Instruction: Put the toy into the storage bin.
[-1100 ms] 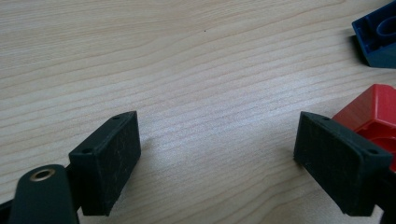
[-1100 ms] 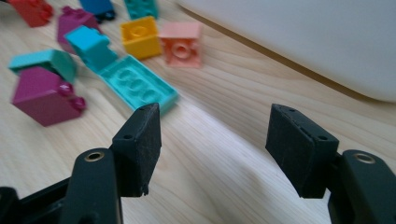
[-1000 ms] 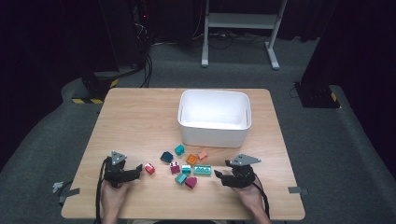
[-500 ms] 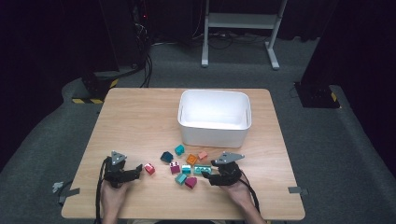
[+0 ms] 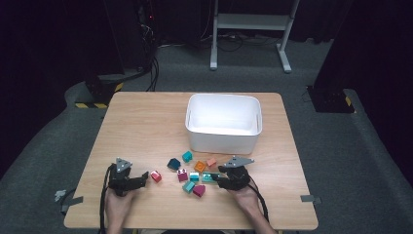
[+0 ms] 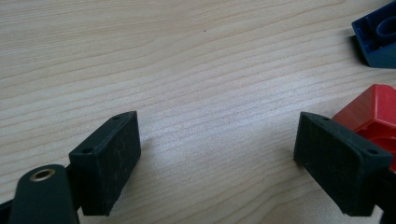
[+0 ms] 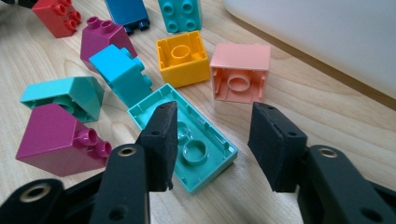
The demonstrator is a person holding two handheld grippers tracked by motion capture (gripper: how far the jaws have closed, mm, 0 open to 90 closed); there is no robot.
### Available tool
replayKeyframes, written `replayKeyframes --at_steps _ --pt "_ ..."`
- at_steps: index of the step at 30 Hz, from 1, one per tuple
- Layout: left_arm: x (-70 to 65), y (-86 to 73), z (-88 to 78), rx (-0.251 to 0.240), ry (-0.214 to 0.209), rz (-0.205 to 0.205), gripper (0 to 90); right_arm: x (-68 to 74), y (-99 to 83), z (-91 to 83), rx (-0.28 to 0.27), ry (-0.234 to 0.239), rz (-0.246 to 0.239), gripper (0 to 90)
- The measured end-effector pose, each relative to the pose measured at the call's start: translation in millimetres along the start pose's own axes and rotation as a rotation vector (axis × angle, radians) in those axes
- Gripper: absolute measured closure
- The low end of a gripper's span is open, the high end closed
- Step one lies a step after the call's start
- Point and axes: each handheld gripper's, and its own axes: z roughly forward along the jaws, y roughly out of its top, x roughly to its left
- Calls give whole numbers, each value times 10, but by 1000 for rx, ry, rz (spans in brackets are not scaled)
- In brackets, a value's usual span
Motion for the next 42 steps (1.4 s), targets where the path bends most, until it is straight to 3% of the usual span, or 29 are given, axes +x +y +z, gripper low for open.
replayKeyframes --at_steps 8,19,23,26,33,42 --pt "0 0 0 0 0 0 147 -59 6 -39 -21 -4 29 640" --pt "-1 0 0 0 1 0 148 -79 -5 -13 -6 3 18 762" --pt "-1 0 0 0 1 -1 148 -88 -16 -33 -6 8 2 803" --pt "-1 0 0 0 1 -1 147 -77 -27 -57 7 -4 -39 851" --pt "-2 -1 -1 0 1 0 148 -70 -60 -88 21 -9 -97 874" --pt "-2 -1 -1 0 1 0 148 -56 -54 -201 -7 1 -110 880"
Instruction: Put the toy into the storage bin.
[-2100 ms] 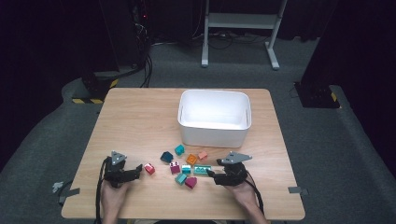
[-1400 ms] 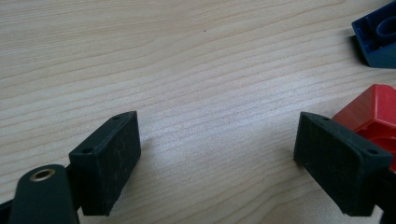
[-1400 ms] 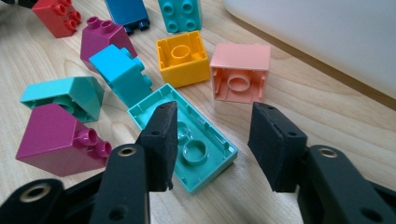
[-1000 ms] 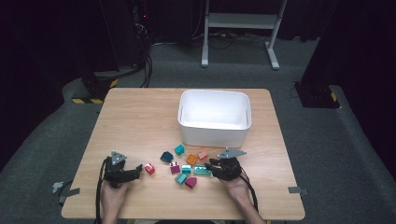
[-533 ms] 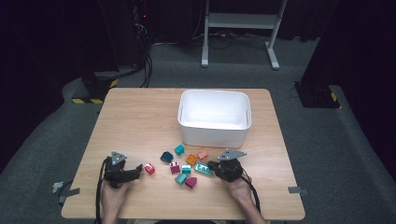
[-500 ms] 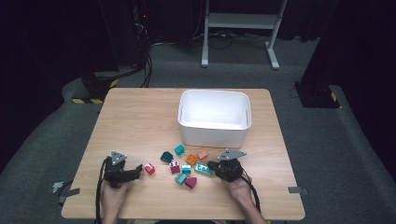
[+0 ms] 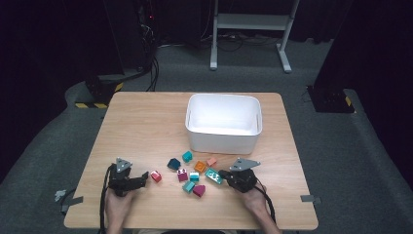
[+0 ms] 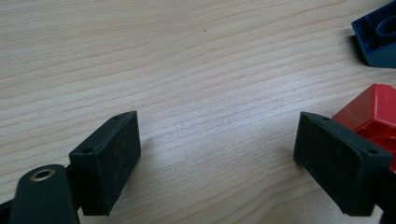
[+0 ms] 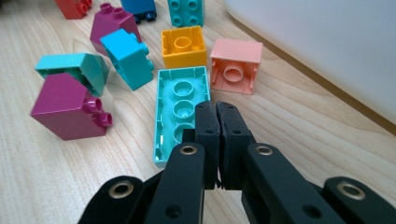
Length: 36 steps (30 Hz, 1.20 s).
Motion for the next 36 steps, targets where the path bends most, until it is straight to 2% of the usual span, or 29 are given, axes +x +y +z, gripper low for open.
replayKeyframes --at_steps 12,20,24,36 --pt "-1 0 0 0 0 0 148 -58 34 -184 -20 -14 9 882" --pt "-1 -1 -1 0 0 0 148 -103 112 -346 -60 -20 17 884" --pt "-1 -1 -1 0 0 0 148 -137 139 -400 -69 -8 32 884" --pt "-1 -1 -1 0 0 0 148 -172 211 -488 -79 10 32 884"
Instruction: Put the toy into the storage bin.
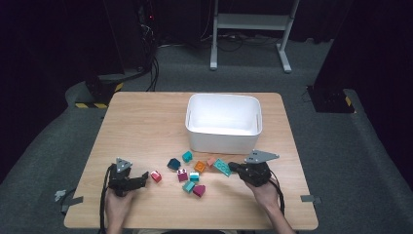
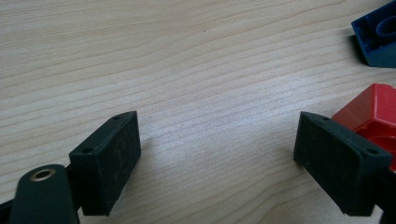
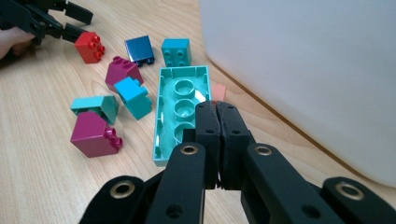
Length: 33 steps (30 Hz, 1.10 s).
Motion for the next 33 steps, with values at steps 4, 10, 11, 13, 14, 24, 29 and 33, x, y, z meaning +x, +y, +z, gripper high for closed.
replayKeyframes --at_steps 4,10,11,13,14,24,29,33 --pt "0 0 0 0 0 0 148 -3 44 -32 -8 2 -3 885" --pt "0 0 0 0 0 0 148 -18 146 -93 -30 8 4 884" --pt "0 0 0 0 0 0 148 -22 158 -98 -31 8 2 884" --pt "0 0 0 0 0 0 148 -25 177 -112 -30 10 6 885" --pt "0 0 0 0 0 0 148 -36 213 -135 -37 14 3 885" --pt "0 0 0 0 0 0 148 -81 430 -288 -77 13 -12 885" --pt "0 0 0 0 0 0 148 -125 536 -372 -105 5 13 884" --pt "0 0 0 0 -1 -1 148 -168 636 -430 -134 -11 28 884"
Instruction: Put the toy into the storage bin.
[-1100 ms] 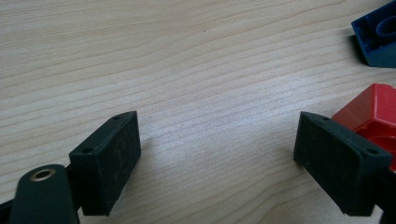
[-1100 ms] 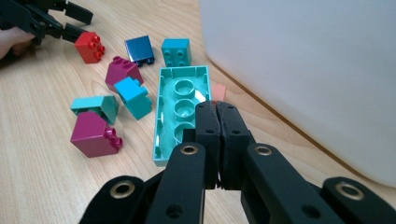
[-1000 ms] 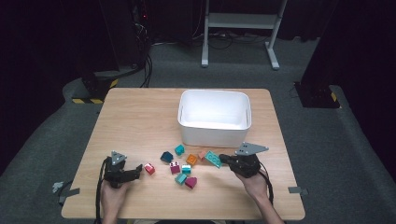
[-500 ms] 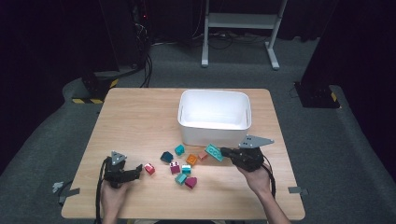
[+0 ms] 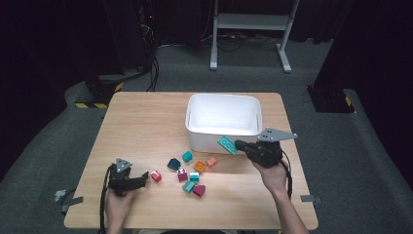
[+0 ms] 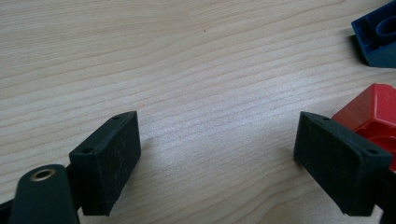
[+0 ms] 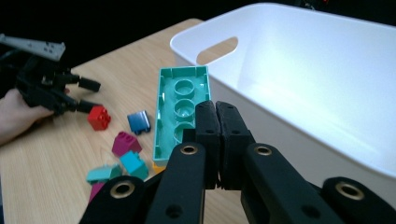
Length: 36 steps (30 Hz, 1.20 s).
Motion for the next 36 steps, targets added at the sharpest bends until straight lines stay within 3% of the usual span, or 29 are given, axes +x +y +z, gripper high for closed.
replayKeyframes --at_steps 3,17,36 --pt "-3 -2 -2 0 1 1 150 -45 70 -18 -13 -5 18 884" --pt "-4 -3 -3 0 0 2 151 -194 307 28 11 -32 9 884" --pt "-3 -3 -3 0 0 2 151 -444 519 289 63 -116 35 884"
